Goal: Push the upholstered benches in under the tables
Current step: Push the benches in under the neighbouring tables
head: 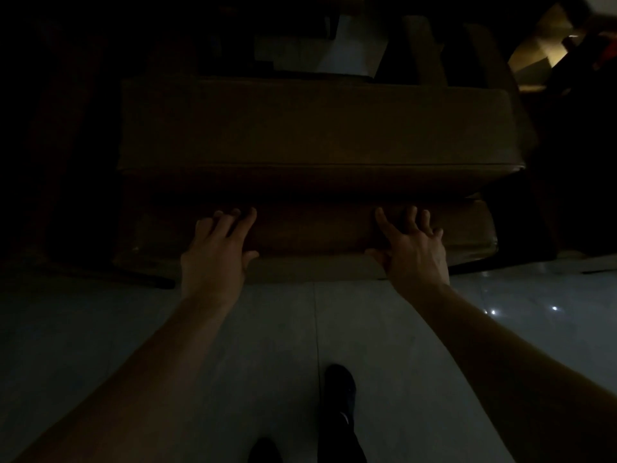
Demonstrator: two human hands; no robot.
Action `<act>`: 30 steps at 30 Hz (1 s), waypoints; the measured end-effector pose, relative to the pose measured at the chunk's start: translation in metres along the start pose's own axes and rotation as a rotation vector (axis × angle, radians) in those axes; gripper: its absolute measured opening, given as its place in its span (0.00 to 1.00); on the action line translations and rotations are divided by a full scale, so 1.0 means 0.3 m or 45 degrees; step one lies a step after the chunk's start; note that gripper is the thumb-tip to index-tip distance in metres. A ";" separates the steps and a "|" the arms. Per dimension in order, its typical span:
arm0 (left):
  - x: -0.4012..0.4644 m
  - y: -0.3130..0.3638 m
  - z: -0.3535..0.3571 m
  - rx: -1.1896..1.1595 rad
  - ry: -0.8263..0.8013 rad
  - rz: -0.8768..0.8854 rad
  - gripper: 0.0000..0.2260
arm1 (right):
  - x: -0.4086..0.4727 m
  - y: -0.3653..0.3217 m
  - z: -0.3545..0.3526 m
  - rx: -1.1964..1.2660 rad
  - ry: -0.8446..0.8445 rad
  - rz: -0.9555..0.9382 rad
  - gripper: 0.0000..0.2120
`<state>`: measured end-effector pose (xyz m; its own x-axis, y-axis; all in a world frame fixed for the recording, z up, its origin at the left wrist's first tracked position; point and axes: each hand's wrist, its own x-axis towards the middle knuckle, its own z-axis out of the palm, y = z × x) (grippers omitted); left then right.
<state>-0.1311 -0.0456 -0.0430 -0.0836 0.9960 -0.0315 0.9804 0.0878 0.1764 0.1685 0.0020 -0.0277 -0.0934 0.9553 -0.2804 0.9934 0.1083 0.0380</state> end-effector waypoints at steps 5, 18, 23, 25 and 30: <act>0.004 0.011 -0.007 0.013 -0.041 -0.037 0.31 | 0.000 0.001 -0.014 -0.015 -0.011 -0.010 0.35; 0.027 0.065 -0.068 -0.001 -0.146 -0.146 0.32 | 0.014 0.012 -0.072 -0.012 -0.176 -0.043 0.35; 0.032 0.080 -0.085 0.012 -0.200 -0.203 0.33 | 0.006 0.013 -0.083 0.014 -0.185 -0.048 0.35; 0.036 0.084 -0.085 0.011 -0.206 -0.213 0.33 | 0.005 0.013 -0.078 0.009 -0.195 -0.042 0.35; 0.037 0.076 -0.079 -0.017 -0.184 -0.201 0.33 | 0.009 0.012 -0.073 -0.041 -0.206 -0.044 0.35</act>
<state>-0.1140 -0.0323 -0.0161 -0.2087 0.9572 -0.2007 0.9546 0.2440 0.1709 0.1703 0.0109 -0.0073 -0.1125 0.8944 -0.4328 0.9869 0.1511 0.0557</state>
